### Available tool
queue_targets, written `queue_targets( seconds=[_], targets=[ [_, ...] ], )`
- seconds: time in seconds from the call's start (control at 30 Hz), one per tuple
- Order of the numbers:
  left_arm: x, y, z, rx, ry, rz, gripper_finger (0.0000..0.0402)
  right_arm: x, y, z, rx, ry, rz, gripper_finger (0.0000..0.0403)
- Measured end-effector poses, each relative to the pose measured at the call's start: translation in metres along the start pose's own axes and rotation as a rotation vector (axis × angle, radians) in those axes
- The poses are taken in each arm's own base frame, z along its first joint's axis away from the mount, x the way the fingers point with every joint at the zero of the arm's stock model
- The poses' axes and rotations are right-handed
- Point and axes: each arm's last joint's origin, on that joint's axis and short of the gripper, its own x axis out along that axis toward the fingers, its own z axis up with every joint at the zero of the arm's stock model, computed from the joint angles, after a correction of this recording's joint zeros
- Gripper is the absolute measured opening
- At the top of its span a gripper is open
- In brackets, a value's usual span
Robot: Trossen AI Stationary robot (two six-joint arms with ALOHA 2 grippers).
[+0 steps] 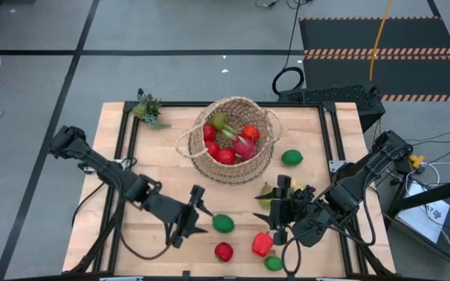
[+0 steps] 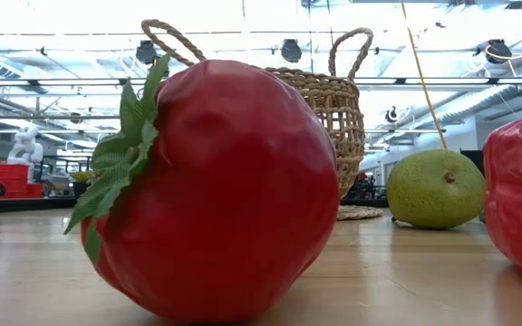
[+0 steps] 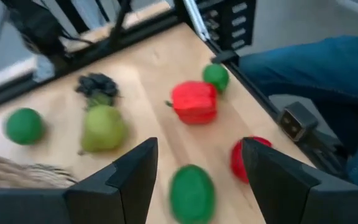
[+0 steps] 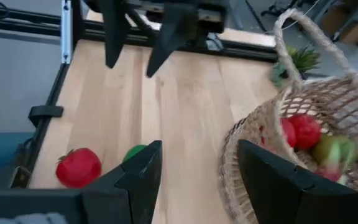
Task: Build produce basket
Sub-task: Put the red tomato into the basket
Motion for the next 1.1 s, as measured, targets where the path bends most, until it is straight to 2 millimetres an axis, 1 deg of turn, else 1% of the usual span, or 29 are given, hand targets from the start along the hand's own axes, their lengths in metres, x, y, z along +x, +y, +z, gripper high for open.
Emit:
queue_targets(
  seconds=[0.23,0.43,0.6,0.7,0.83,0.93,1.1],
  targets=[
    [0.028,-0.027,-0.013,0.006,0.072,-0.014,0.0234,0.000,0.000,0.000,0.008,0.004,0.001,0.0201],
    [0.047,-0.033,-0.025,-0.031,0.130,-0.013,0.0234,0.000,0.000,0.000,-0.023,0.003,0.000,0.0201],
    [0.060,-0.038,-0.033,-0.027,0.157,-0.017,0.0234,0.000,-0.001,0.000,-0.043,0.003,-0.002,0.0201],
    [0.068,-0.043,-0.034,-0.026,0.144,-0.042,0.0235,0.000,-0.001,0.000,-0.042,0.003,-0.003,0.0201],
    [0.079,-0.052,-0.042,-0.013,0.169,-0.062,0.0237,0.000,-0.001,0.000,-0.041,0.003,-0.003,0.0201],
    [0.084,-0.053,-0.046,-0.033,0.176,-0.054,0.0248,0.000,-0.001,0.000,-0.041,0.003,-0.003,0.0201],
    [0.087,-0.049,-0.048,-0.052,0.186,0.009,0.0284,0.000,-0.001,0.000,-0.041,0.003,-0.003,0.0201]
  ],
)
